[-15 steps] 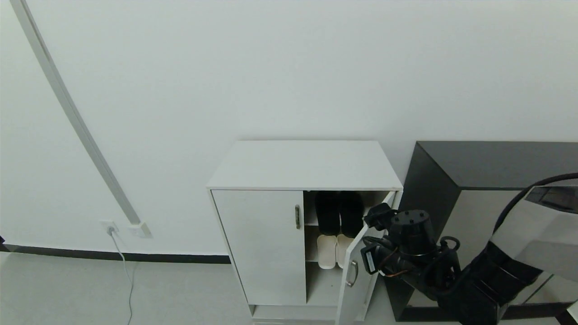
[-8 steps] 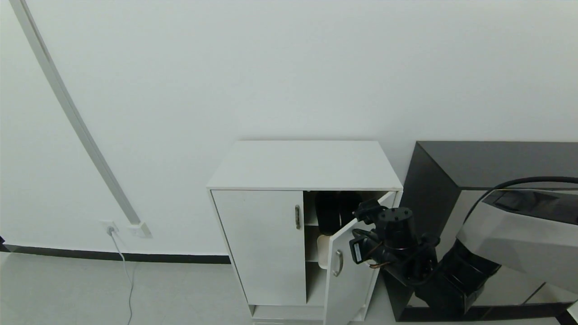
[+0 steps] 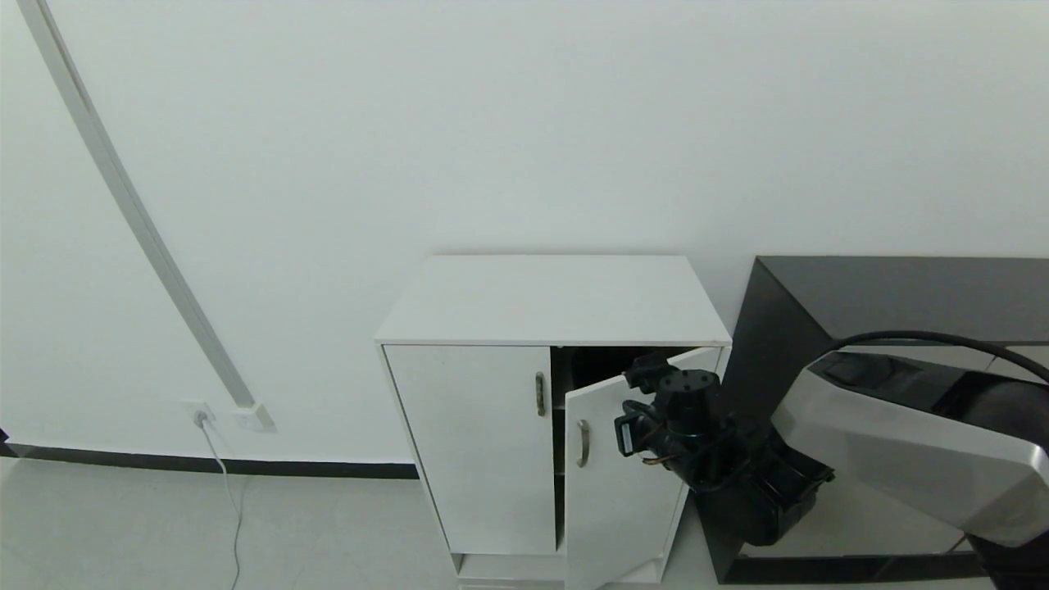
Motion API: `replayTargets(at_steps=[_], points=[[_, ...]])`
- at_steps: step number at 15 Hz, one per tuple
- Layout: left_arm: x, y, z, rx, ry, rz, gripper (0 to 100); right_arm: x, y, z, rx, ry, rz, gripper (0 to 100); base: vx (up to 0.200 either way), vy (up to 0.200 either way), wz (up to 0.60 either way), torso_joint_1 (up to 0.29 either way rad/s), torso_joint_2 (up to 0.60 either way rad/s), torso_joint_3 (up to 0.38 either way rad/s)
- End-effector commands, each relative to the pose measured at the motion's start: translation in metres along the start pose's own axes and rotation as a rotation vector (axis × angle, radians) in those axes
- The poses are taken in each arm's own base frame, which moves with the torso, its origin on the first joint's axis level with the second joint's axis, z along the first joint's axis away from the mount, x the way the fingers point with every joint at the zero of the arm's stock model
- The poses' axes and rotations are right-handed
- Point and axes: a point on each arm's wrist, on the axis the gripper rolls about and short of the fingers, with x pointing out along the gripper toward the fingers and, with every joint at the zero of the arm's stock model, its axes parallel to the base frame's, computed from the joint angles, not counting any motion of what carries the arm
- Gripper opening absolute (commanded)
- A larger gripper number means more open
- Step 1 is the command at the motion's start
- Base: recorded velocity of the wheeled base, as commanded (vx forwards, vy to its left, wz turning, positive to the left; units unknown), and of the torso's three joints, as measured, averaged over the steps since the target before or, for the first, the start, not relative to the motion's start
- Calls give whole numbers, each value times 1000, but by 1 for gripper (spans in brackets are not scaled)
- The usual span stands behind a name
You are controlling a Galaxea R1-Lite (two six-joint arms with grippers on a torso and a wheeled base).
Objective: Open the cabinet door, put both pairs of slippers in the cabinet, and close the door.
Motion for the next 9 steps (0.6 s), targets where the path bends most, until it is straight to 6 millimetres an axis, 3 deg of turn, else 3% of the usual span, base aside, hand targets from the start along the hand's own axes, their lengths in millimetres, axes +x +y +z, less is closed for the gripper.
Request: replayTargets(at_steps=[1, 9], points=[[0, 0, 0, 0, 1, 0, 0, 10, -2, -8, 2, 8, -10, 0, 0, 0, 0, 0, 0, 0], [0, 0, 0, 0, -1, 0, 0, 41, -15, -9, 24, -36, -51, 0, 0, 0, 0, 0, 0, 0]])
